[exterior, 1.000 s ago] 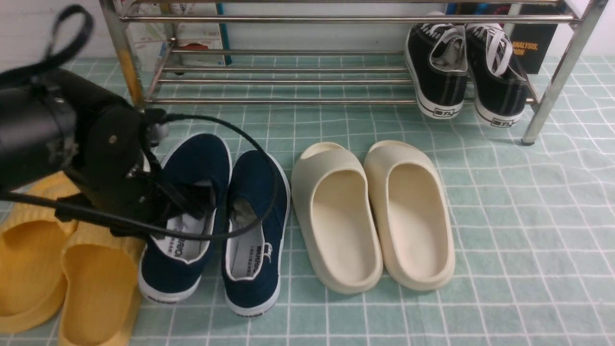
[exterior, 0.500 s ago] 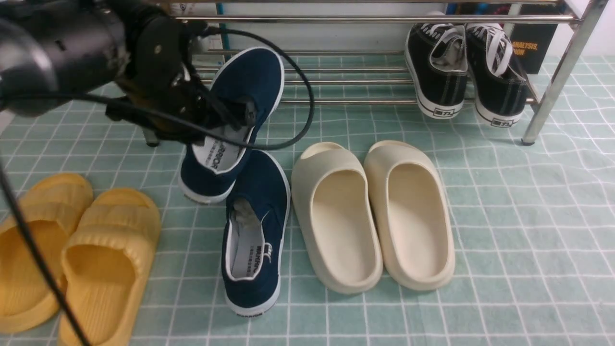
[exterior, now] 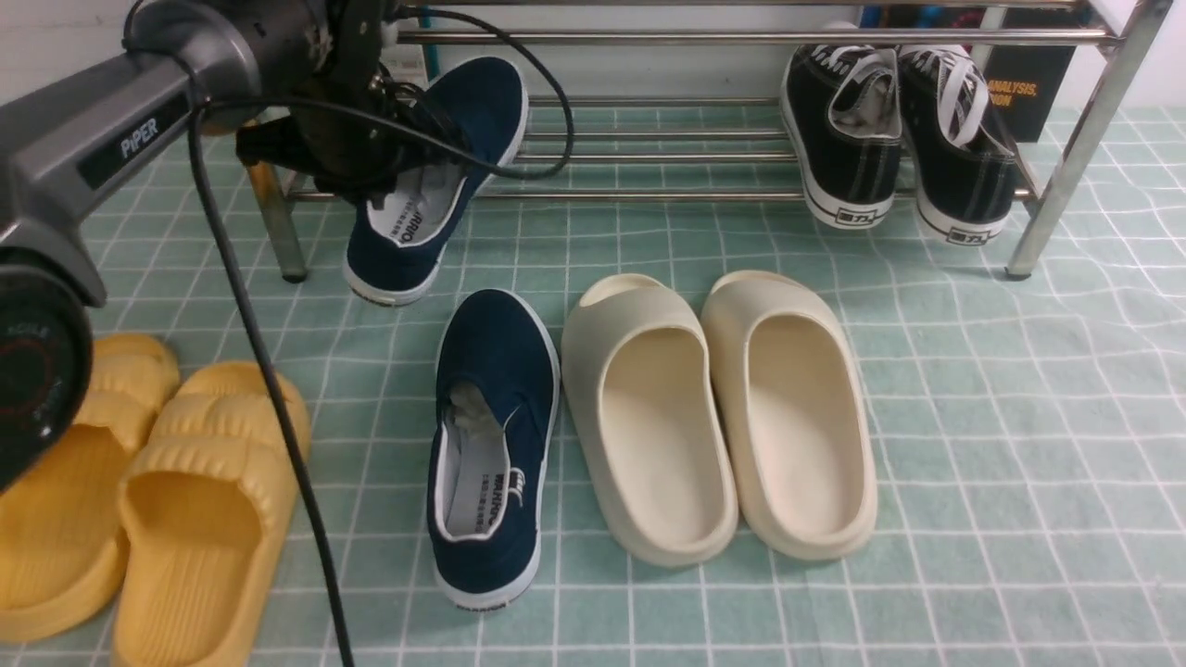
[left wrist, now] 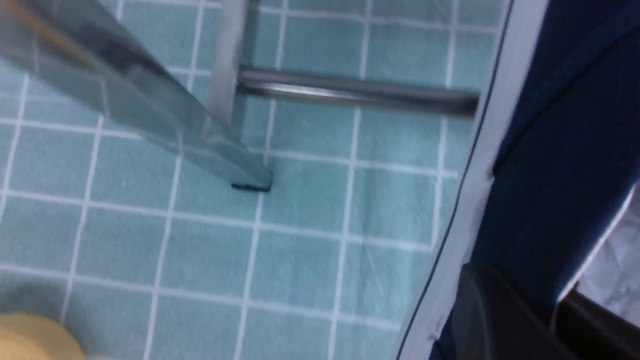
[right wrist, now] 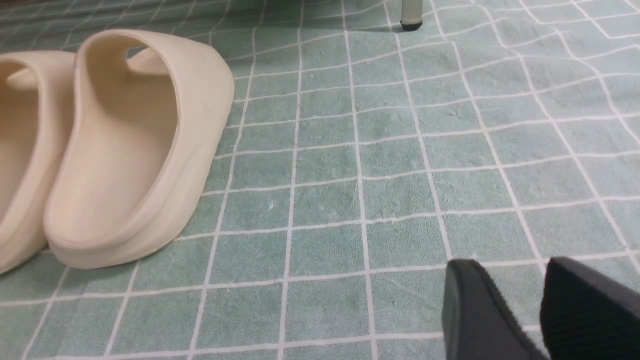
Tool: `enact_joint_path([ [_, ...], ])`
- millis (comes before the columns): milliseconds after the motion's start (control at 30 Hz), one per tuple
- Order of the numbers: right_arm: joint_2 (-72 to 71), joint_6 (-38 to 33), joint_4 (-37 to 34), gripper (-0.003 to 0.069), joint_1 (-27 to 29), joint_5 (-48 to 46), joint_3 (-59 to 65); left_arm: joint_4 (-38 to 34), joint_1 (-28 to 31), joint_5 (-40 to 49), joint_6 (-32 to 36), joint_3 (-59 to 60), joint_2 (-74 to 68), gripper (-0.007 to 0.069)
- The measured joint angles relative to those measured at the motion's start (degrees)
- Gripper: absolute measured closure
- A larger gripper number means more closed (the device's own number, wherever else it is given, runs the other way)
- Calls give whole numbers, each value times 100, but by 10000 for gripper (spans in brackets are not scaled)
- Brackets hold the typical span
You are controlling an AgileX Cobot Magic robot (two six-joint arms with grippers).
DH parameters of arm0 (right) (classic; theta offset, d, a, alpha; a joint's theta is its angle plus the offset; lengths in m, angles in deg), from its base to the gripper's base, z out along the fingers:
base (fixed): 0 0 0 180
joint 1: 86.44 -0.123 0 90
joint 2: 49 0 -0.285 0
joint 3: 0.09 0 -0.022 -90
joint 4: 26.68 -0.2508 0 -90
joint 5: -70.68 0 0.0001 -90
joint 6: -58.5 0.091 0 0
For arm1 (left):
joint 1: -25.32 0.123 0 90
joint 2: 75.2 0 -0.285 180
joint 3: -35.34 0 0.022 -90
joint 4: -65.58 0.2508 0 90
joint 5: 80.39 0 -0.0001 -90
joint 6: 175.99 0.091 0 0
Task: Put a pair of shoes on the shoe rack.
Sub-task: Use the left arm to put a shoe into the shoe rack
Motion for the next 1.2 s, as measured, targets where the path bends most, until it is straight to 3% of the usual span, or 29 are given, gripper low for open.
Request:
enact_joint_path([
  [300, 0, 0, 0, 419, 0, 0, 0, -195, 161, 342, -201, -693, -445, 606],
  [467, 0, 0, 0, 419, 0, 0, 0, -990, 156, 982, -42, -866, -315, 606],
  [667, 0, 0, 0, 419, 0, 0, 0, -982, 157, 1066, -131, -885, -127, 606],
  [1200, 0, 0, 0, 415, 0, 0, 0, -786, 163, -60, -344, -999, -220, 606],
])
